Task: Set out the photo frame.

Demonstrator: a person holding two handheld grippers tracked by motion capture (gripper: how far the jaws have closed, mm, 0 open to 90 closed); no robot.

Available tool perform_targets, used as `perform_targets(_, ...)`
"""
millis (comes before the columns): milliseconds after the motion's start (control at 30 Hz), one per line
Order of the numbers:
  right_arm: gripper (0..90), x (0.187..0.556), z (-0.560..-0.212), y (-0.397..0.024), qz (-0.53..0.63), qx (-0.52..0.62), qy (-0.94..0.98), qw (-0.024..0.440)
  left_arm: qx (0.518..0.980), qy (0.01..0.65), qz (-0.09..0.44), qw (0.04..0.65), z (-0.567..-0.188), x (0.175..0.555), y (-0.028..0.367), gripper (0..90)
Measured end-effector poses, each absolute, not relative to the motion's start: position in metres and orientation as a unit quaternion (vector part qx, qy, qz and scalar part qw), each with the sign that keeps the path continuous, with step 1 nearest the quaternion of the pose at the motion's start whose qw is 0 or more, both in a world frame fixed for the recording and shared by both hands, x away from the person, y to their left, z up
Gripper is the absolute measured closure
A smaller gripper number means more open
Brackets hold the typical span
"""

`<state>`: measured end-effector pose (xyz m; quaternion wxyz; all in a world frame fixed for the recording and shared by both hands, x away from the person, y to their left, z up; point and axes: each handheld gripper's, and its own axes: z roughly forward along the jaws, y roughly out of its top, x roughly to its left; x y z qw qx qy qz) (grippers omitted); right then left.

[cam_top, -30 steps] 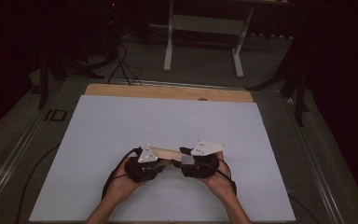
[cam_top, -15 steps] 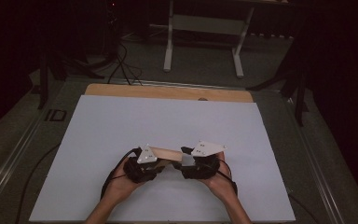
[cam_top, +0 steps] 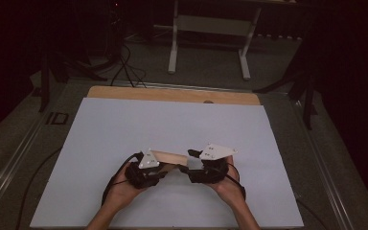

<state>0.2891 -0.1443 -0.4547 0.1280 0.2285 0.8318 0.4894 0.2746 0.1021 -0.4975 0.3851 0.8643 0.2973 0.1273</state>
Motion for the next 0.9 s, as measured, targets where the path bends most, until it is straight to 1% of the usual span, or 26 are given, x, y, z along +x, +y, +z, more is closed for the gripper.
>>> perform_targets(267,40.2,0.288,-0.449,-0.150,0.503,0.225,0.824,0.131,0.861,0.303,0.126,0.388,-0.497,0.272,0.108,66.7)
perform_targets(433,46.1,0.289,-0.446,-0.155,0.510,0.233,0.816,0.142,0.860,0.305,0.124,0.391,-0.495,0.269,0.113,66.2)
perform_targets(467,46.1,0.289,-0.446,-0.155,0.510,0.233,0.816,0.142,0.860,0.305,0.124,0.391,-0.495,0.269,0.113,66.1)
perform_targets(533,49.9,0.290,-0.444,-0.157,0.513,0.239,0.811,0.148,0.858,0.306,0.125,0.393,-0.493,0.267,0.116,66.2)
perform_targets(600,51.0,0.290,-0.444,-0.158,0.515,0.240,0.810,0.148,0.857,0.307,0.126,0.395,-0.492,0.266,0.117,66.2)
perform_targets(633,52.8,0.291,-0.444,-0.160,0.517,0.244,0.806,0.151,0.856,0.307,0.127,0.395,-0.491,0.266,0.118,66.5)
perform_targets(833,56.6,0.293,-0.445,-0.162,0.517,0.260,0.800,0.160,0.855,0.311,0.116,0.399,-0.491,0.265,0.123,70.6)
perform_targets(900,59.6,0.294,-0.445,-0.163,0.521,0.270,0.792,0.168,0.855,0.309,0.115,0.401,-0.491,0.264,0.124,71.9)
